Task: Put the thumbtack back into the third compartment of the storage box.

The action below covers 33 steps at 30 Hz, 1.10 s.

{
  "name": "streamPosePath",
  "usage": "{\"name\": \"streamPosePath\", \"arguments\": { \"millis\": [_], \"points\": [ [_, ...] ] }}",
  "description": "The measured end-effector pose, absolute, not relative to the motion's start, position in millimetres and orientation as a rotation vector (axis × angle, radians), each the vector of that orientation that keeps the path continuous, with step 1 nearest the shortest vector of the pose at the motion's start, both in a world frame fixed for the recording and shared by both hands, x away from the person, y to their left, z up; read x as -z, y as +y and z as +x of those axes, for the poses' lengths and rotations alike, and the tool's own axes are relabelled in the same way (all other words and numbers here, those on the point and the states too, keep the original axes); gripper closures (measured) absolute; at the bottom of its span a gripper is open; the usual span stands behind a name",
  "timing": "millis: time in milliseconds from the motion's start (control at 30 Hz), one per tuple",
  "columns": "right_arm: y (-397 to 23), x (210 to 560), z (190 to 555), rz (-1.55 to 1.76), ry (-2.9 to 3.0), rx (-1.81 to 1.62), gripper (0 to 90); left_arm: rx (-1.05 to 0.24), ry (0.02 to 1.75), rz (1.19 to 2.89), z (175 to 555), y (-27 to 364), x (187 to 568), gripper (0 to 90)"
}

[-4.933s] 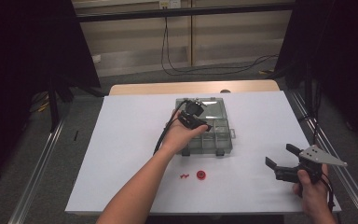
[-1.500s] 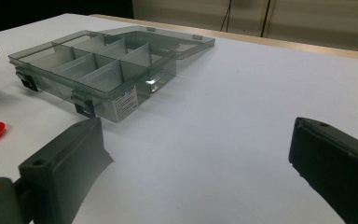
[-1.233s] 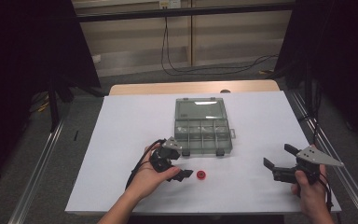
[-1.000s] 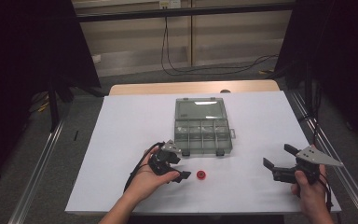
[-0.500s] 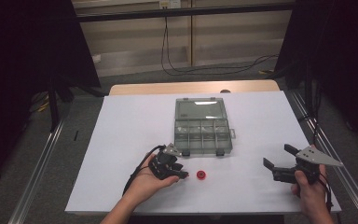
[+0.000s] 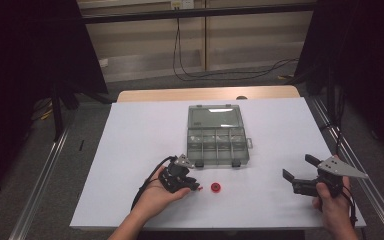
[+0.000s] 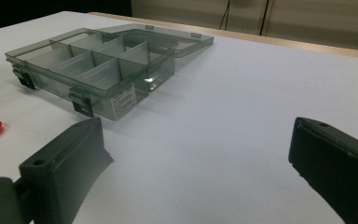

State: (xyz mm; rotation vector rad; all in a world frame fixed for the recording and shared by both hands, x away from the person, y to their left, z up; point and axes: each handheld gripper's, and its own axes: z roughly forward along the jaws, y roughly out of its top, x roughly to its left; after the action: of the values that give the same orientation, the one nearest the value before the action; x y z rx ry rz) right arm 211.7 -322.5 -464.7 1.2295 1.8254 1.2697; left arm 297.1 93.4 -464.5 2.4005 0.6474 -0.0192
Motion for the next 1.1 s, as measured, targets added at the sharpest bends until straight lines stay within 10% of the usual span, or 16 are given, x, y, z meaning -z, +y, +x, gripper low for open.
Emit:
{"name": "streamPosePath", "arguments": {
  "millis": [1100],
  "points": [
    [-324.0,464.0,211.4,1.232,1.816,-1.274,3.3,-0.001,0.632,2.405,300.4,92.2,462.7,84.0]
  ]
}}
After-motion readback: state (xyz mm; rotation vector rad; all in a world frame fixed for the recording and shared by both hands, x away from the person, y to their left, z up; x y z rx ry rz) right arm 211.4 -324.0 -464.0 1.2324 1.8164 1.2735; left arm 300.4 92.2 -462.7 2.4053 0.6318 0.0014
